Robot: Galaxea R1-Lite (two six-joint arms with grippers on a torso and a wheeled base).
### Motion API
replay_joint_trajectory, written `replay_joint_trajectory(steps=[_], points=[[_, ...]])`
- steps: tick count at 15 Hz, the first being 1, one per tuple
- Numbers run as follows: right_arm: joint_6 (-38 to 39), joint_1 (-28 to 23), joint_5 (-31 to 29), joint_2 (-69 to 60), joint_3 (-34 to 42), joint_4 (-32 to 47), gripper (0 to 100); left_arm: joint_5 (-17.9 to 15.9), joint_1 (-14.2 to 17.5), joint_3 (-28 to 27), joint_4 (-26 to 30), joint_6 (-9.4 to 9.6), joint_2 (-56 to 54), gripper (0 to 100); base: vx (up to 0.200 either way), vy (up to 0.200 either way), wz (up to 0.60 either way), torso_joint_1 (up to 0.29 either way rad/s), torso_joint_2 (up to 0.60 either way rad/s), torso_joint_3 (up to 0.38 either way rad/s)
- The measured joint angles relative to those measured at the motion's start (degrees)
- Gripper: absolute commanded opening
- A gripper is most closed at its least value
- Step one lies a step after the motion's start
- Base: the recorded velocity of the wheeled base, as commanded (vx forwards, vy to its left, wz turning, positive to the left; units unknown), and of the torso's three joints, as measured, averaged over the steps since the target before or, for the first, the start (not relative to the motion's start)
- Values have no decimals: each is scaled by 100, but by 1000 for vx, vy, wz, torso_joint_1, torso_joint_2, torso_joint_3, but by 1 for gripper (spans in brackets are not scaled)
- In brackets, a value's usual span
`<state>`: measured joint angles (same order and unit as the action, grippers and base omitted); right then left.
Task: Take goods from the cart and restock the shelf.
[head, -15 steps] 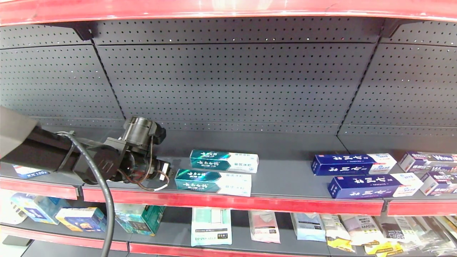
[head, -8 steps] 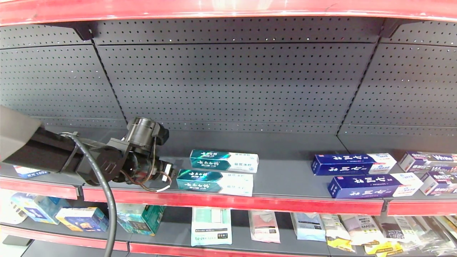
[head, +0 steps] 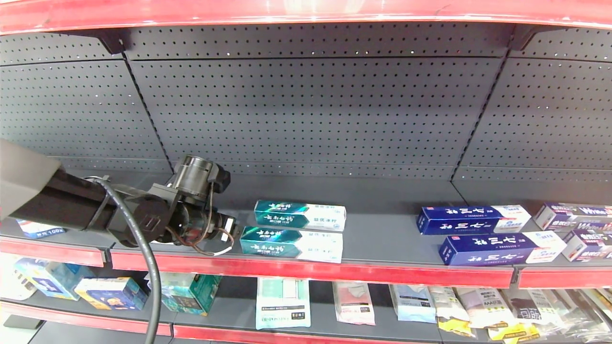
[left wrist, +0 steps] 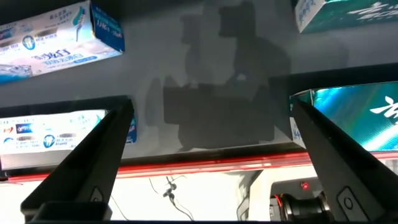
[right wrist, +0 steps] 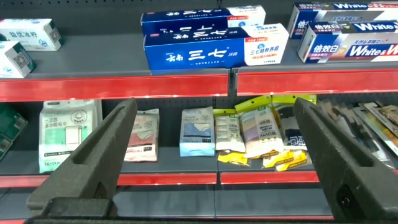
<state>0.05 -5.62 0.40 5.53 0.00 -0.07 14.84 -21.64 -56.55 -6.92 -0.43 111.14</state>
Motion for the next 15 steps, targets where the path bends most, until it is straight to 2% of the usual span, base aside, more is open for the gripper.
replay_joint_trajectory(steps=[15], points=[[0, -2, 0, 0, 0, 0, 100, 38, -121, -63, 1, -17, 93, 100, 0, 0, 0, 0, 0, 0]])
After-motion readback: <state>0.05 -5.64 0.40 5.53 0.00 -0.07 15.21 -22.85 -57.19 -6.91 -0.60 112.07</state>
